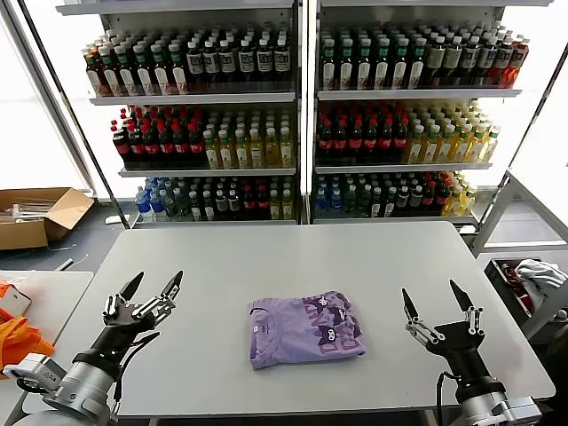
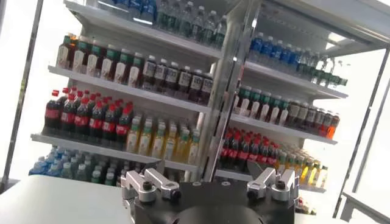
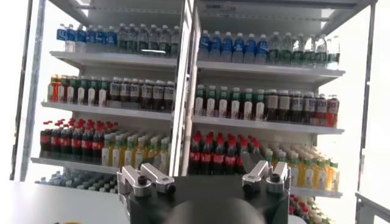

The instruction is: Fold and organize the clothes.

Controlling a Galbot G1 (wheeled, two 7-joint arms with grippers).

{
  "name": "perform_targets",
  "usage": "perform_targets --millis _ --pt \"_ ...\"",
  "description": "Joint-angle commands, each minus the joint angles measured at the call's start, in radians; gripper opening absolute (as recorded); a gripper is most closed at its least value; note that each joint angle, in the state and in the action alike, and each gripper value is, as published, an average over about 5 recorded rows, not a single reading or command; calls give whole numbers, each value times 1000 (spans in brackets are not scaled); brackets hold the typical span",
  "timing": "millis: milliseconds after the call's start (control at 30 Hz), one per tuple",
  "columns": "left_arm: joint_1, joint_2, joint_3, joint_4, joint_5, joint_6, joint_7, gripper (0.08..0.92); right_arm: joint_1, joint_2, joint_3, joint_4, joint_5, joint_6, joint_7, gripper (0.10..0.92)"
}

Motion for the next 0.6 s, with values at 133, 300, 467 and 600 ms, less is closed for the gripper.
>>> perform_targets --millis 133,300,467,600 --pt "-9 -6 -46 22 7 -4 23 823 -52 13 33 23 5 52 -40 823" --pt "-9 -6 -75 19 -6 -4 26 823 -48 15 43 9 5 53 -47 823" --pt "-11 -4 -92 18 -14 -3 26 823 -51 18 45 8 8 56 -59 823" --pt "-16 -3 -90 21 -15 -3 26 822 -56 20 44 3 11 58 -64 823"
